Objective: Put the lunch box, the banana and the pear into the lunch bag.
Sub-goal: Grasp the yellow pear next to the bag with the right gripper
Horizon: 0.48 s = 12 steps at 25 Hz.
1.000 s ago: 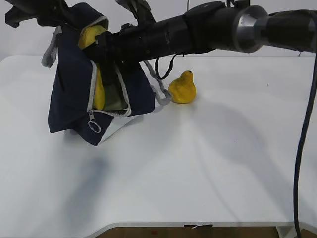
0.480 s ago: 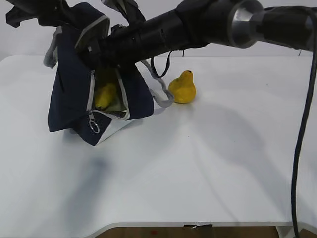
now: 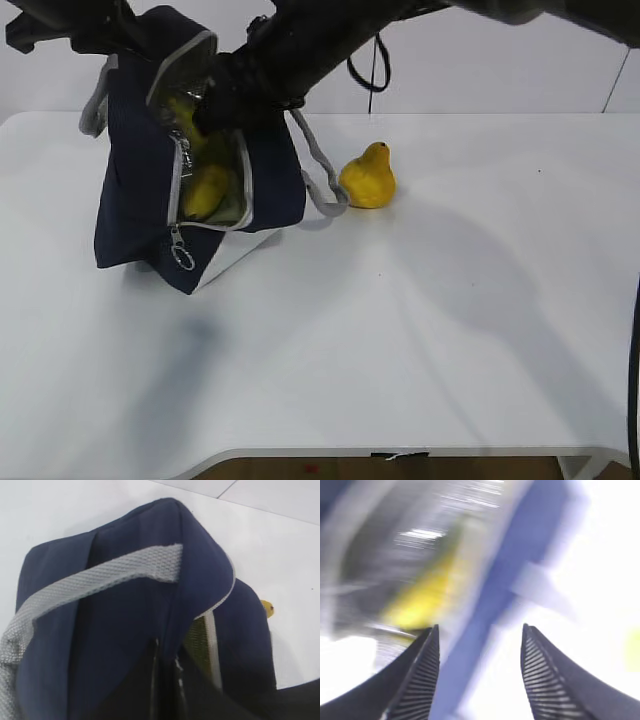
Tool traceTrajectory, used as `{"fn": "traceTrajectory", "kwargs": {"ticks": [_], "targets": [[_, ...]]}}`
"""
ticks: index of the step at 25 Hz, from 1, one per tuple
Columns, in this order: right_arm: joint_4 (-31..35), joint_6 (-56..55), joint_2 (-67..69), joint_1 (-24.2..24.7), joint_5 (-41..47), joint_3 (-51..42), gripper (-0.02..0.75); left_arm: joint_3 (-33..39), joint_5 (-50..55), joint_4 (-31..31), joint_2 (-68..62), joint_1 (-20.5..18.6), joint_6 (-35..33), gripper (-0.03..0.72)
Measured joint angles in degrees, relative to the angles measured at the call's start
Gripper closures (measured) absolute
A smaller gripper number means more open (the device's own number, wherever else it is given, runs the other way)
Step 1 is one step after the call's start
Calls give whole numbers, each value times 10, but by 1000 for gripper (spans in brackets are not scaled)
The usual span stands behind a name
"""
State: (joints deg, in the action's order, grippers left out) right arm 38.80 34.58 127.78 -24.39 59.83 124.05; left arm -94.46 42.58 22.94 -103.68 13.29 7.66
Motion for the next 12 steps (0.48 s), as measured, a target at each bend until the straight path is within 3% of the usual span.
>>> {"fn": "traceTrajectory", "kwargs": {"ticks": [9,12], "targets": [[-255,-226,-18,10,106,89,318,0,0,-28,0,0,0,694],[-312,-291,-19,28,114,92,318,0,0,-39,0,0,0,694]]}}
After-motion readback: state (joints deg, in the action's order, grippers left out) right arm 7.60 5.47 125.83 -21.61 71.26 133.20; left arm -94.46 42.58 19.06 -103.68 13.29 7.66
